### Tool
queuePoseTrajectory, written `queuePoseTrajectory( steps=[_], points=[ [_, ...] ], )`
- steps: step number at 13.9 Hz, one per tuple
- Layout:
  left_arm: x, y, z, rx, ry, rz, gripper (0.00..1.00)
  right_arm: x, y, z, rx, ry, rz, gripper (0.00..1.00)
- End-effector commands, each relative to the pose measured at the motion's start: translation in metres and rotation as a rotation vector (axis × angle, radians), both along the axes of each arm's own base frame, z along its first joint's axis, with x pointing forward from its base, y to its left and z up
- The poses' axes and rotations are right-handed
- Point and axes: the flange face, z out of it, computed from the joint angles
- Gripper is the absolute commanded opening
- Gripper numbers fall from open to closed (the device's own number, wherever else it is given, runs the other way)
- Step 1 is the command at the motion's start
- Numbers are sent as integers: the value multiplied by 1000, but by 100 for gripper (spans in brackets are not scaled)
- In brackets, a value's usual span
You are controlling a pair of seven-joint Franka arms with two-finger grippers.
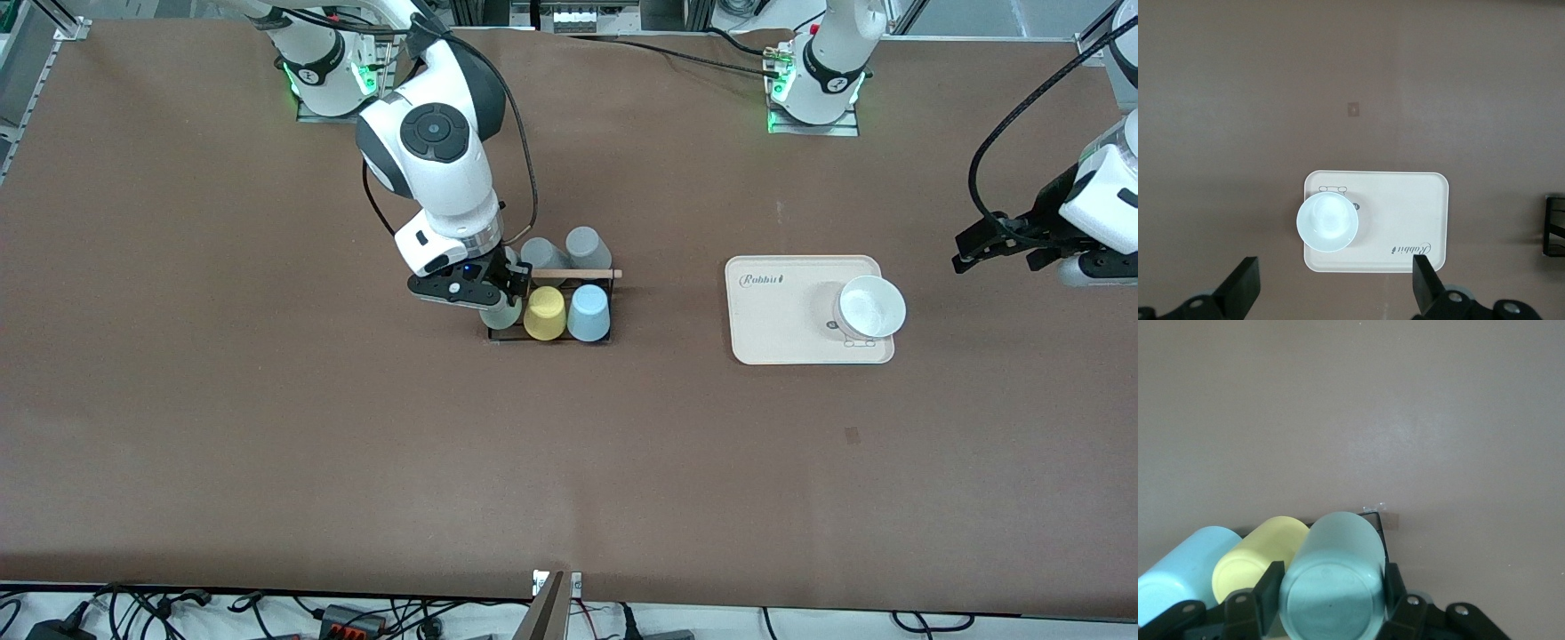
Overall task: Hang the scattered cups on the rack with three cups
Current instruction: 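Hang the teal cup on the rack beside the yellow cup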
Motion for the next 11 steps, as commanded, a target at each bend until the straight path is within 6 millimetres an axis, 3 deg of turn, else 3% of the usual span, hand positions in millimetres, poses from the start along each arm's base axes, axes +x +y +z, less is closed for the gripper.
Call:
queuePoseTrajectory(
  steps=[1, 6, 11],
  points=[
    [-8, -2, 5, -9, -15, -8, 100, 1, 7, -6, -17, -13, -6, 0],
    [-8, -8, 4, -7, -11, -28, 100, -1, 6, -32, -73, -10, 25, 0],
    [-11, -8, 4, 5, 6, -28, 100, 3, 10, -43, -37, -35, -17, 0]
  ],
)
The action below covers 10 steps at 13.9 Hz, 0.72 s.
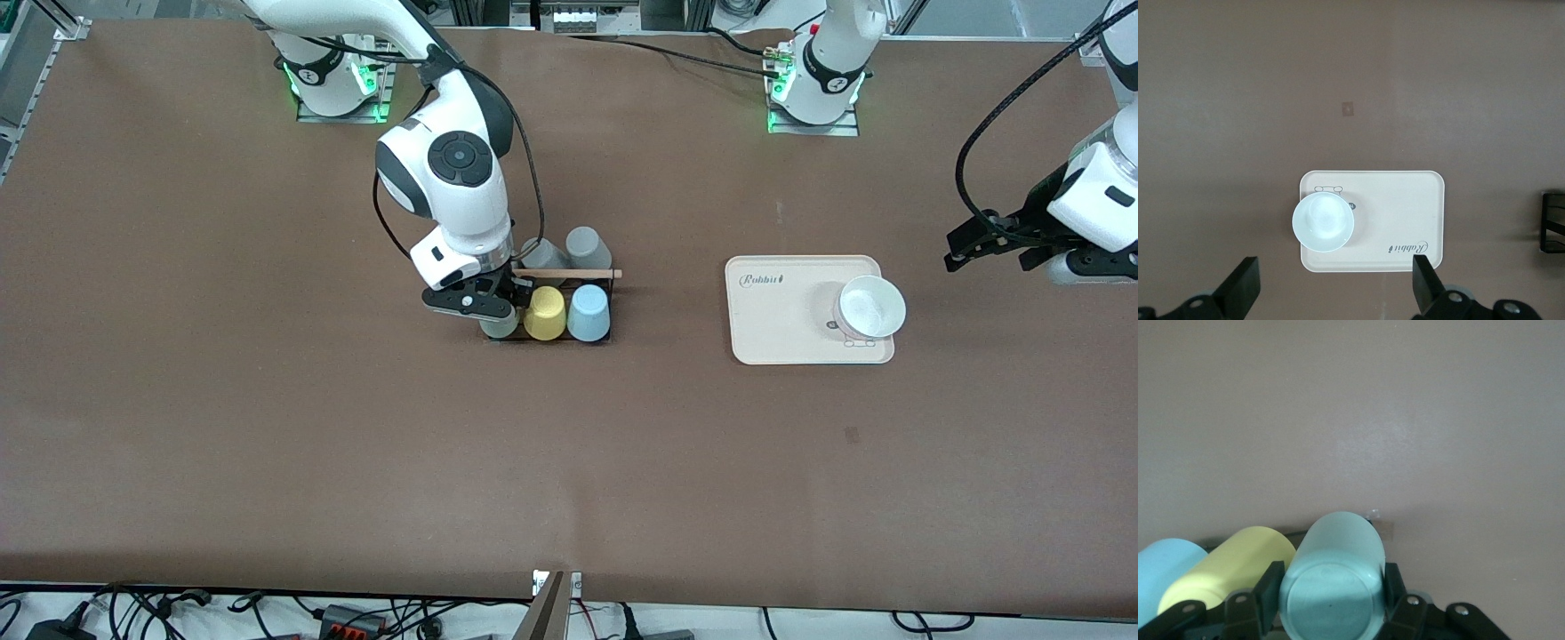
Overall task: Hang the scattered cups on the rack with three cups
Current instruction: 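Hang the teal cup on the rack beside the yellow cup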
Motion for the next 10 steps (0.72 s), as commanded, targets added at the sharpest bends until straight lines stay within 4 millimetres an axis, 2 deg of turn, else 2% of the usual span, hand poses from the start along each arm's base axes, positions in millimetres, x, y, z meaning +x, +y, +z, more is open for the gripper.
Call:
queuePoseTrajectory(
  steps=[1, 3, 6, 8, 9, 10],
  points=[
    [-11, 3, 4, 5, 7, -9, 100, 0, 5, 1, 4, -27, -15, 0],
    [-10, 4, 5, 5, 4, -8, 100, 0, 5, 1, 5, -27, -19, 1],
    [-9, 3, 8, 6, -6, -14, 100, -3, 8, -10, -3, -13, -16, 4],
    [-10, 3, 9, 6, -4, -15, 100, -4, 8, -16, -8, -5, -14, 12],
    [-10, 3, 9, 6, -1, -14, 100, -4, 9, -19, -10, -1, -13, 13],
    [-11, 4, 10, 5, 2, -14, 100, -4, 8, -19, -10, -1, -14, 19]
  ],
)
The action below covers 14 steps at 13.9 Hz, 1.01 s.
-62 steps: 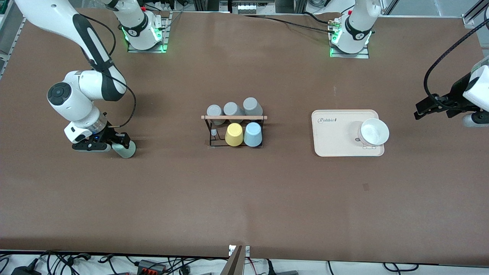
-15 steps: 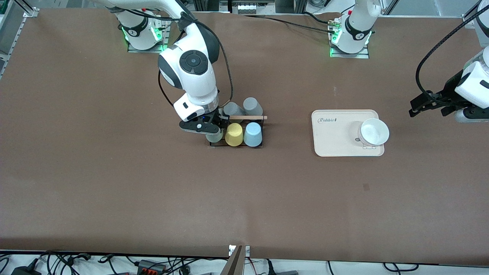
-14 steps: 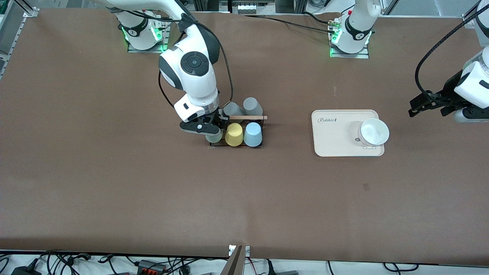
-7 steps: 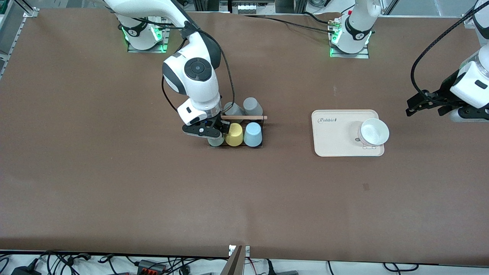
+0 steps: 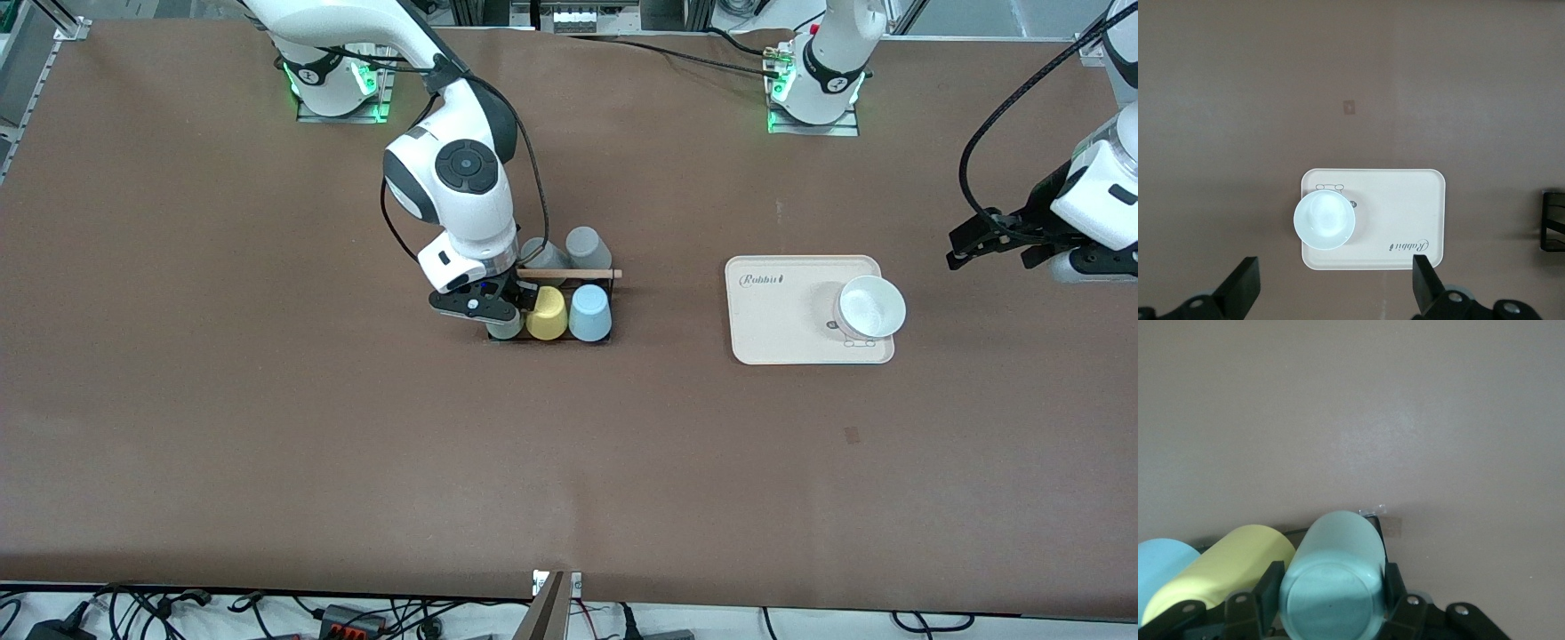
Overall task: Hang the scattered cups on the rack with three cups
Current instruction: 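Hang the teal cup on the rack beside the yellow cup, then open the right gripper and withdraw it from the rack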
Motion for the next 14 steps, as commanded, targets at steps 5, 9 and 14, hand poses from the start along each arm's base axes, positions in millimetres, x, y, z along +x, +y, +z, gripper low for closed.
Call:
queuePoseTrajectory(
  steps=[5, 9, 14],
  points=[
    [-12, -1, 21, -2, 22, -22, 100, -1, 2, -3, -6, -7, -16, 100],
    [-12, 0, 21, 0, 16, -22, 100, 2, -1, 5, -3, -15, -20, 100],
    [-12, -2, 21, 5, 16, -26, 100, 12, -20, 49, 3, -49, -31, 100]
  ],
)
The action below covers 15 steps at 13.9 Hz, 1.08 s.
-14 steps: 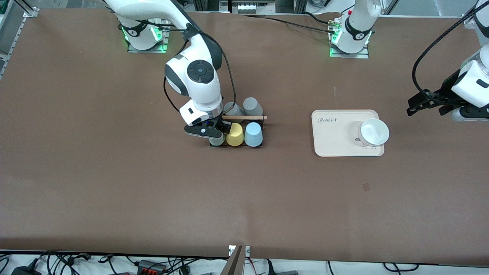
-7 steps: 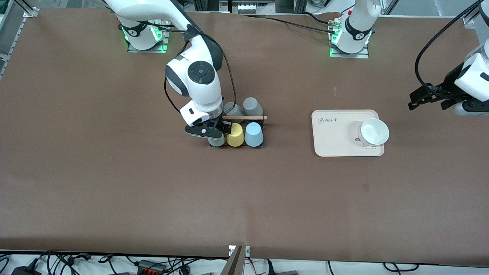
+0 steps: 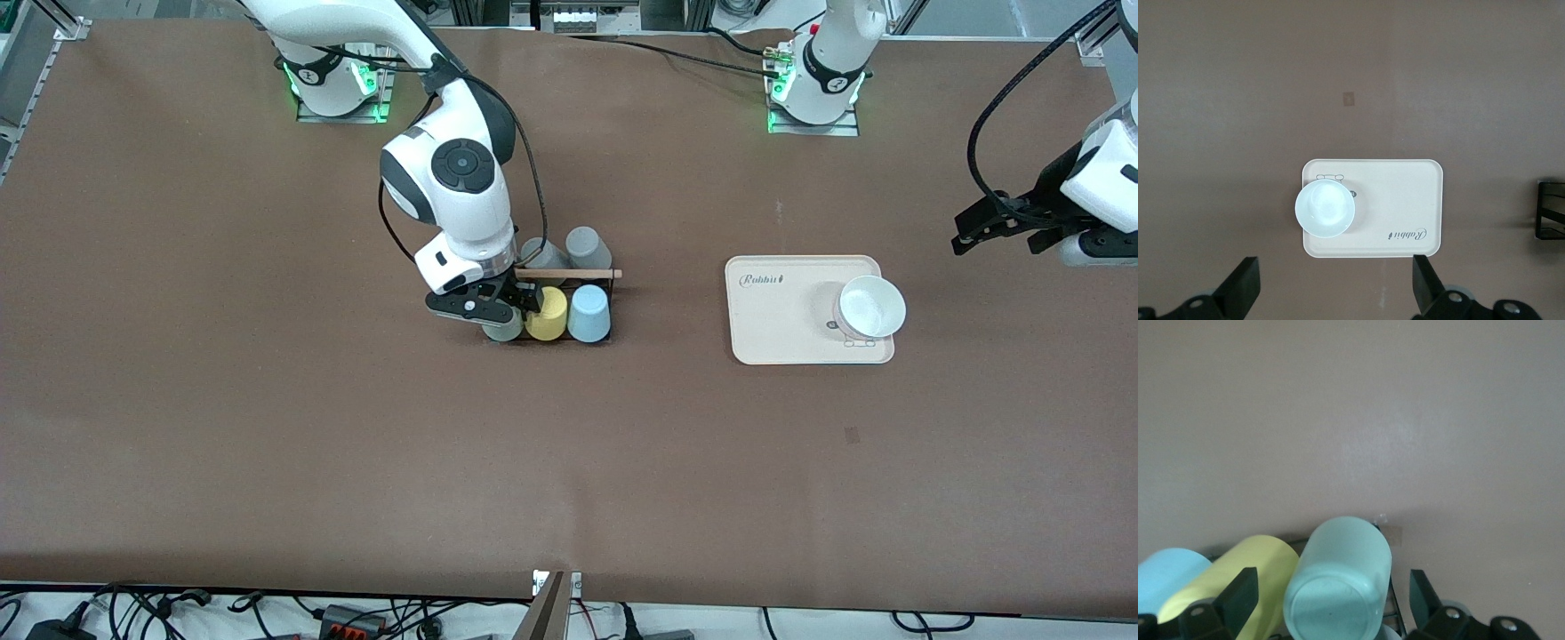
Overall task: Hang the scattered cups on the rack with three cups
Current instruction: 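Open the right gripper and withdraw it from the rack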
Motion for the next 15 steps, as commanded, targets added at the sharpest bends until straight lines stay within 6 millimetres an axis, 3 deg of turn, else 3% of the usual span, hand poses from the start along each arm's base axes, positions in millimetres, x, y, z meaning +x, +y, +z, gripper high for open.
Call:
queuePoseTrajectory(
  steps=[1, 4, 7, 11, 15],
  points=[
    [-3, -1, 7, 4, -2, -20, 100, 5, -19, 40, -12, -24, -21, 100],
    [-3, -1, 9, 5, -5, -24, 100, 10, -40, 74, -5, -31, -49, 100],
    [-1, -8, 20, 6, -29, -34, 100, 21, -86, 116, 40, 25, 10, 100],
    [-2, -5, 17, 4, -19, -28, 100, 38, -191, 170, 49, 99, 72, 100],
    [-3, -2, 9, 5, -2, -24, 100, 48, -330, 204, 33, 166, 137, 100]
  ],
)
